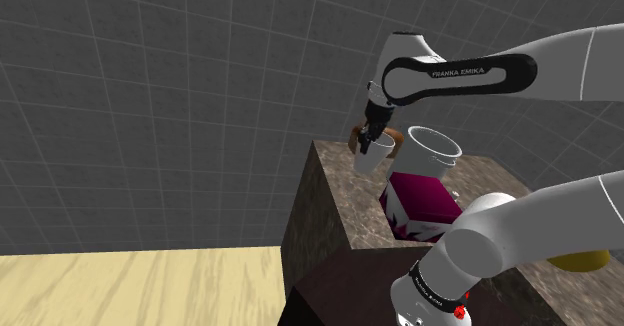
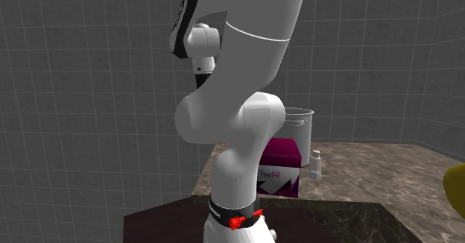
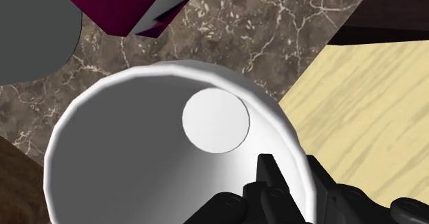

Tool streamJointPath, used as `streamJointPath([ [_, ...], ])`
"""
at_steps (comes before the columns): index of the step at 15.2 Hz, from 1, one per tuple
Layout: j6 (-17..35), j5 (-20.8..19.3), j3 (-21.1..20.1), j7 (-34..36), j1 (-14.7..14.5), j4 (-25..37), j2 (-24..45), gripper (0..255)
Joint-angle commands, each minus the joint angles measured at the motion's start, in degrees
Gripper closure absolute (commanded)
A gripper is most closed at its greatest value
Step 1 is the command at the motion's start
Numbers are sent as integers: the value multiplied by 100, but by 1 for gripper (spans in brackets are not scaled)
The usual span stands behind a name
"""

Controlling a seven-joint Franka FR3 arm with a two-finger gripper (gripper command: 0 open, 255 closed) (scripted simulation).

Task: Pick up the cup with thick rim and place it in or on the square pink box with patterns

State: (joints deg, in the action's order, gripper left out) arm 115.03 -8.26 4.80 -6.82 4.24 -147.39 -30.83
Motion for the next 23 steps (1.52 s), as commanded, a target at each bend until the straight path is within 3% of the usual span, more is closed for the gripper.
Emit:
streamJointPath([
  [1, -174, 18, -19, -1, -10, 111, -62, 255],
  [14, -1218, 82, -68, -88, -30, 982, -237, 255],
  [23, -2094, -444, 500, -914, 439, 255, -1942, 255],
])
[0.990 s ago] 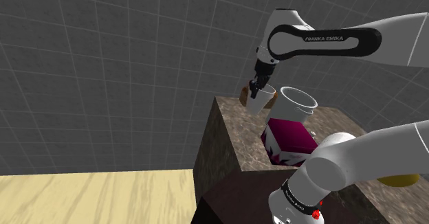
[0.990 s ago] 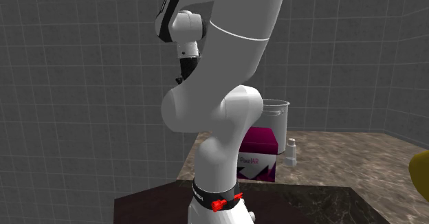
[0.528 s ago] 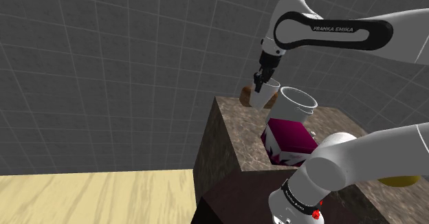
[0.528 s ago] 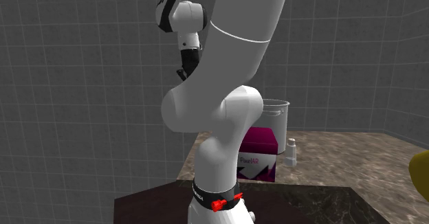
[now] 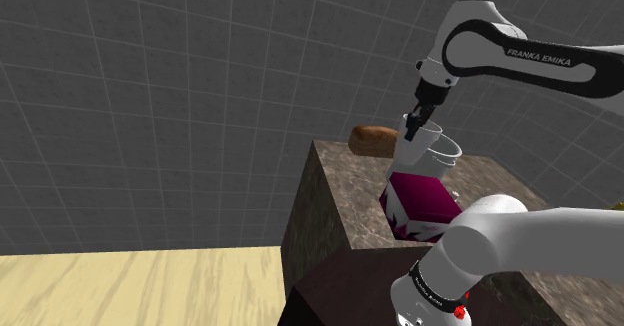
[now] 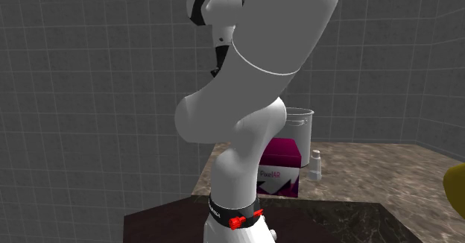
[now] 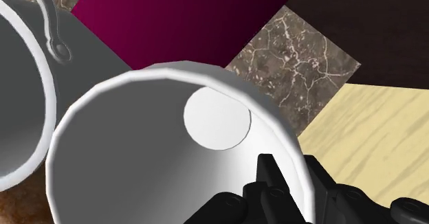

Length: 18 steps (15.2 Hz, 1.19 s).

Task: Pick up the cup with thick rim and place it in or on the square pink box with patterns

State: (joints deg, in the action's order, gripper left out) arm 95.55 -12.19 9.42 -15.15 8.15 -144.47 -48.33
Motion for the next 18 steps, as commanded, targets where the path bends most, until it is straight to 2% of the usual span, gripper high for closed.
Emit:
streamJointPath([
  [1, -259, -125, 110, -187, 110, -82, -363, 255],
  [9, -1156, -815, 742, -1128, 631, -174, -1513, 255],
  [18, -626, -1010, 935, -1057, 730, -950, -1754, 255],
])
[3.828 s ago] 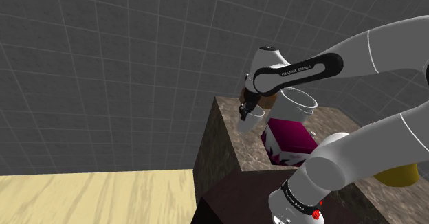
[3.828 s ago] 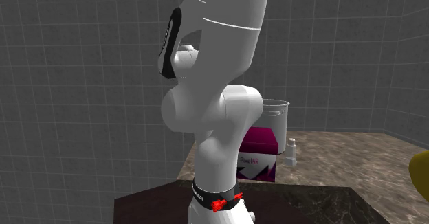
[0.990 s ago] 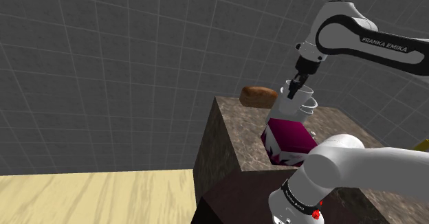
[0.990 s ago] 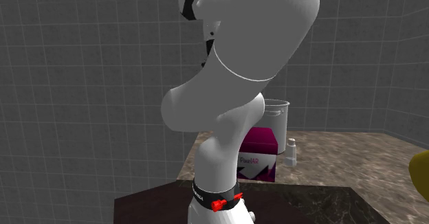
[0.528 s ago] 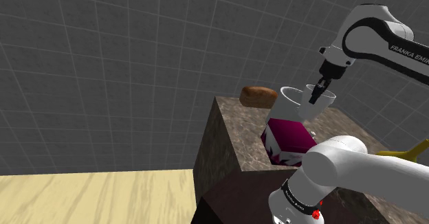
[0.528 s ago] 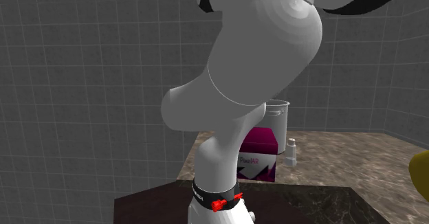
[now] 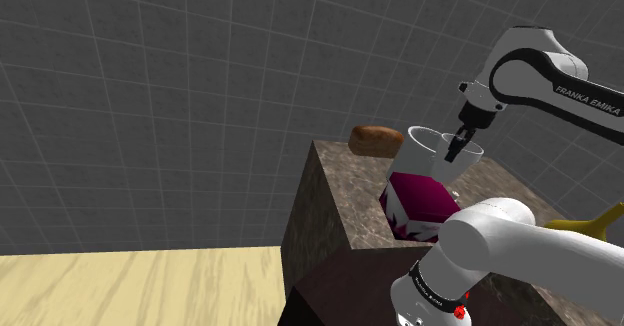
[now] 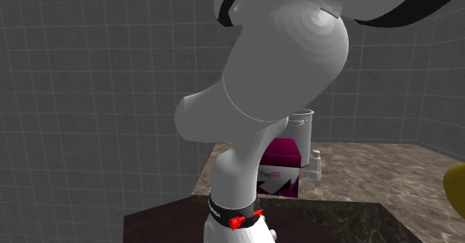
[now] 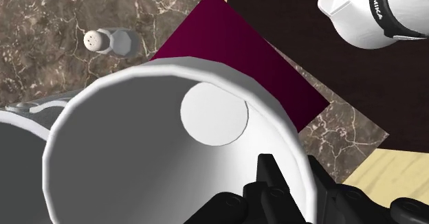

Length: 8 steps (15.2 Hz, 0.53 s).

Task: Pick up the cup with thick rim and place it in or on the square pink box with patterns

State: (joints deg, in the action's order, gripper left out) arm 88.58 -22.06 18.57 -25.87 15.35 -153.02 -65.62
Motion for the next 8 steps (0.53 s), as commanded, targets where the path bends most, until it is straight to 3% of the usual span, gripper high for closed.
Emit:
streamJointPath([
  [1, 132, -47, 45, 22, 23, -177, -46, 255],
  [8, 574, -245, 236, 72, 121, -741, -160, 255],
])
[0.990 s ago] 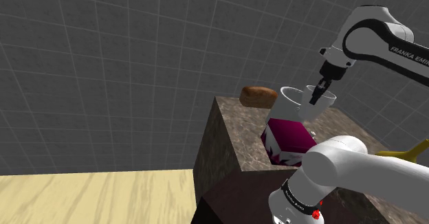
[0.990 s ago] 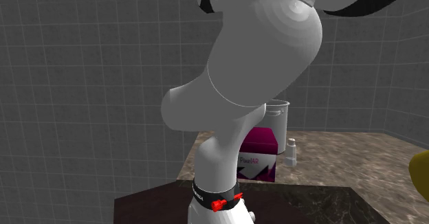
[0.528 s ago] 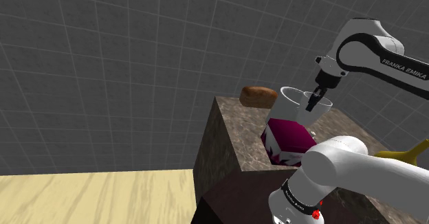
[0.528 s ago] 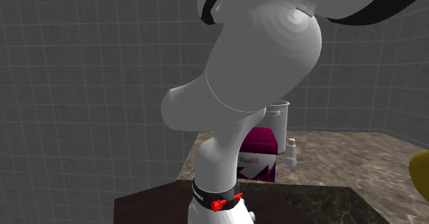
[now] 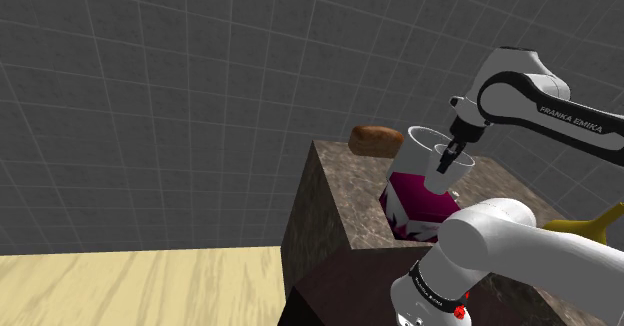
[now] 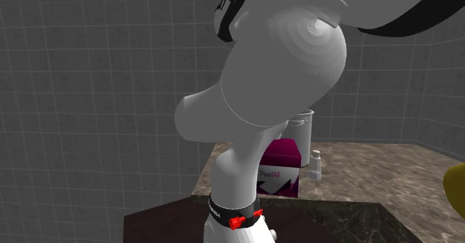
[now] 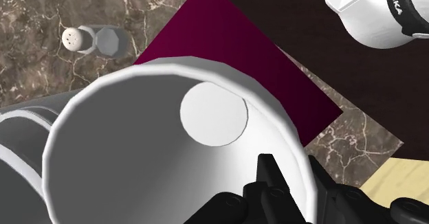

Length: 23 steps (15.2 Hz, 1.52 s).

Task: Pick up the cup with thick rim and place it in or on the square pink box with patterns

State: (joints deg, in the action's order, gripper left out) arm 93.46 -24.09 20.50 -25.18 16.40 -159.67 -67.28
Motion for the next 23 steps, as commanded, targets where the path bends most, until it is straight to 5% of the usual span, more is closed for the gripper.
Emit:
streamJointPath([
  [1, 152, -74, 73, 10, 31, -153, -5, 255],
  [12, 347, -169, 164, 30, 80, -373, -25, 255],
  [13, 347, -169, 164, 30, 80, -373, -25, 0],
  [18, 347, -169, 164, 29, 80, -373, -25, 0],
  [23, -275, 165, -165, 17, -92, 351, 77, 0],
])
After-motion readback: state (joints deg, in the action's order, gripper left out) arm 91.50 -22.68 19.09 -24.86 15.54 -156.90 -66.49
